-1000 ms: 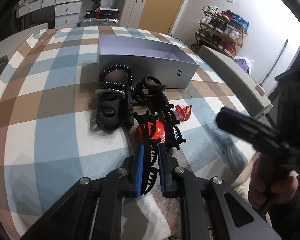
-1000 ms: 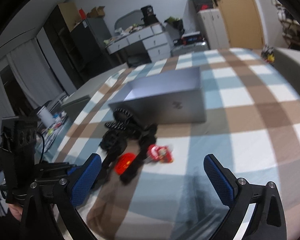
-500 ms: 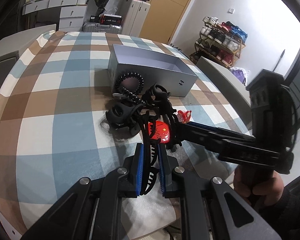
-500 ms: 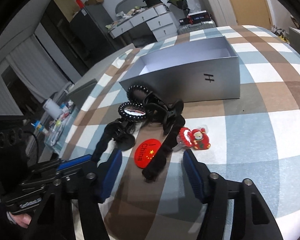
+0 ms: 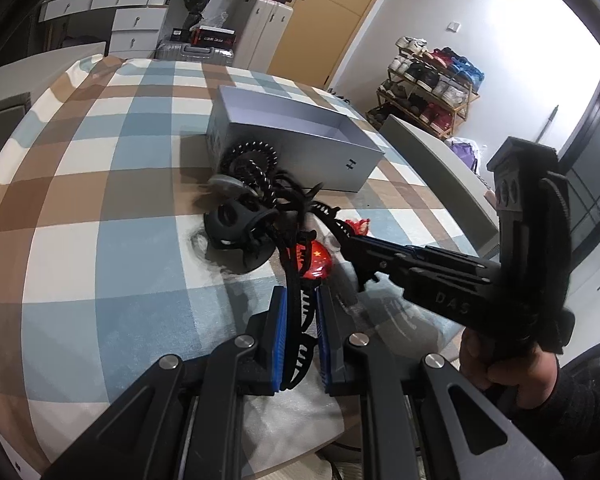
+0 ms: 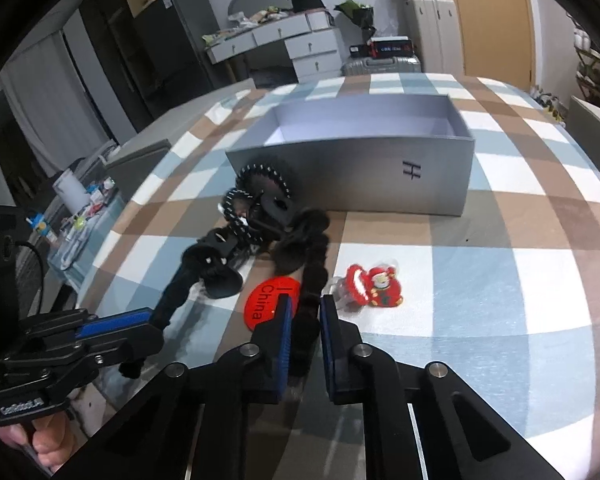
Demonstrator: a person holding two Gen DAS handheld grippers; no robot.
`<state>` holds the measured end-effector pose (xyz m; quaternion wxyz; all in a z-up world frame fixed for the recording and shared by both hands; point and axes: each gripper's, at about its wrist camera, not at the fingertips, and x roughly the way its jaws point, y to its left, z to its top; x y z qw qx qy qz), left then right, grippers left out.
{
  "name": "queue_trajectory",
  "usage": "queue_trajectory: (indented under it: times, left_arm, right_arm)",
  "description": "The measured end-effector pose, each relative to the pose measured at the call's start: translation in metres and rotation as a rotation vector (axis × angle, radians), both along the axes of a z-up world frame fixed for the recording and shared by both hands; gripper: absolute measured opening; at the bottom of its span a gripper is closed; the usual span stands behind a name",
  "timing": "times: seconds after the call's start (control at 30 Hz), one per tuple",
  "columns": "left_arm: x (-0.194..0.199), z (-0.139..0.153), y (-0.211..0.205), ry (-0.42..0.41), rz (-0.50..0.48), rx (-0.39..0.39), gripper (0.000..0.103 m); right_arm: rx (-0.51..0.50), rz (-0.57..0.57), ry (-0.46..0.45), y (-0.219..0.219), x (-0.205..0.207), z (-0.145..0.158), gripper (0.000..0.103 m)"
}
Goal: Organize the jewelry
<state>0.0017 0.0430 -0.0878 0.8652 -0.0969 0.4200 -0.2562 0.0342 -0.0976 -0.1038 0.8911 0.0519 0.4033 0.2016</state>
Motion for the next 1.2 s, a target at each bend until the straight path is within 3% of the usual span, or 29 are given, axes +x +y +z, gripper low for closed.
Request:
queue_trajectory:
  times: [0.4,0.67,1.0,1.2]
  left_arm:
    - [0.0,0.022,-0.014,-0.053,-0.038,0.0,0.009]
    - [0.013,0.044,-0.023,-0.107,-0.043,0.016,0.009]
    - [0.084,0.068,-0.032,-0.183,-0.02,0.021,0.009]
    - [0.121,0.06,-0.031,-0.145,-0.012,0.007,0.009]
  right_arm:
    - [0.154,-0.017,-0.03,-0.037,-0.006,0.024,0.012]
    - [0.188,0.007,-0.114,-0.045,-0.003,0.051,0.012]
    - [0.237,0.019,-0.199,-0.049,0.05,0.079,0.012]
    - [0.249,0.043,-0.175,-0.052,0.084,0.079,0.012]
